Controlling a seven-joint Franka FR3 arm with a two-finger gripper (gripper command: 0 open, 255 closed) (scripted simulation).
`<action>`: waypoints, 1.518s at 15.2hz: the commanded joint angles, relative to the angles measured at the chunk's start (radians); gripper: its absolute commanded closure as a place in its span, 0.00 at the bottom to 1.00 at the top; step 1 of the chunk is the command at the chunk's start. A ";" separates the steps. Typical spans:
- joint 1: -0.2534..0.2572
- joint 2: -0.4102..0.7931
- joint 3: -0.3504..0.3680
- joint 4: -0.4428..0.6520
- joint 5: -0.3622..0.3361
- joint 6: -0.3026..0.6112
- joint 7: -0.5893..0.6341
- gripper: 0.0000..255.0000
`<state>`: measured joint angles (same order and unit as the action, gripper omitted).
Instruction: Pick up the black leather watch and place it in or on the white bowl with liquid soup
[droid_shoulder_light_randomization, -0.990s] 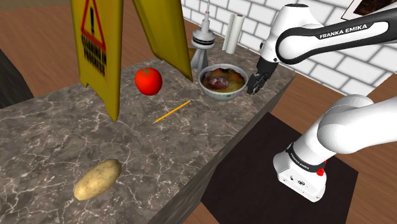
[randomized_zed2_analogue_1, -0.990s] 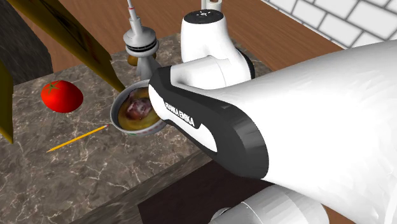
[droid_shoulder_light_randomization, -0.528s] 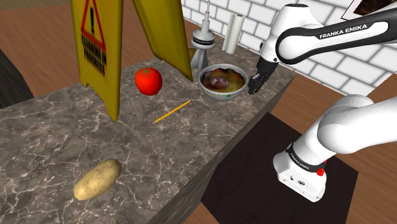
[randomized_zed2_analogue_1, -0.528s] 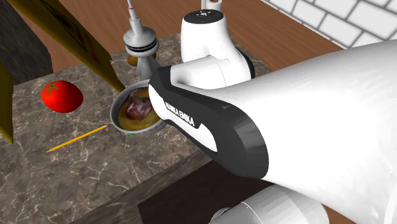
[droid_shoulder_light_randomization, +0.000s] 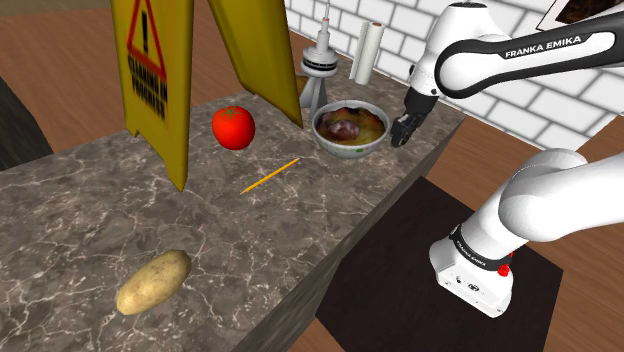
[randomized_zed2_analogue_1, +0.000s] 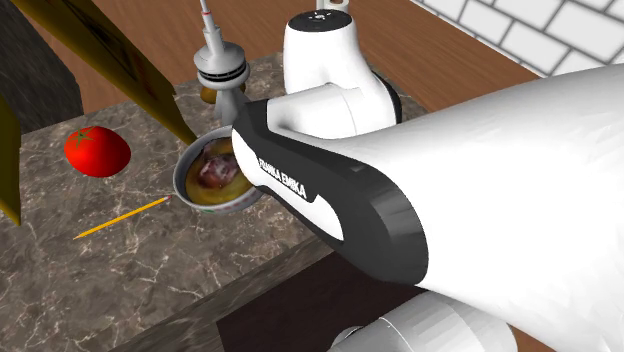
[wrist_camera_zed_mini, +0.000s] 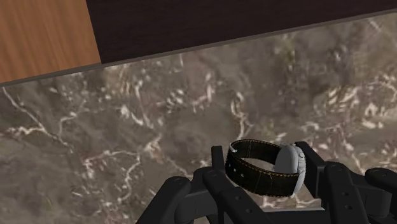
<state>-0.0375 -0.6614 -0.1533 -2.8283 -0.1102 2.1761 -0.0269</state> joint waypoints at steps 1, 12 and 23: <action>0.000 -0.014 0.002 0.018 0.002 -0.032 -0.001 1.00; 0.004 -0.078 0.017 0.132 0.014 -0.209 -0.002 1.00; 0.009 -0.100 0.029 0.267 0.025 -0.366 -0.003 1.00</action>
<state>-0.0290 -0.7546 -0.1265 -2.5731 -0.0862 1.8279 -0.0303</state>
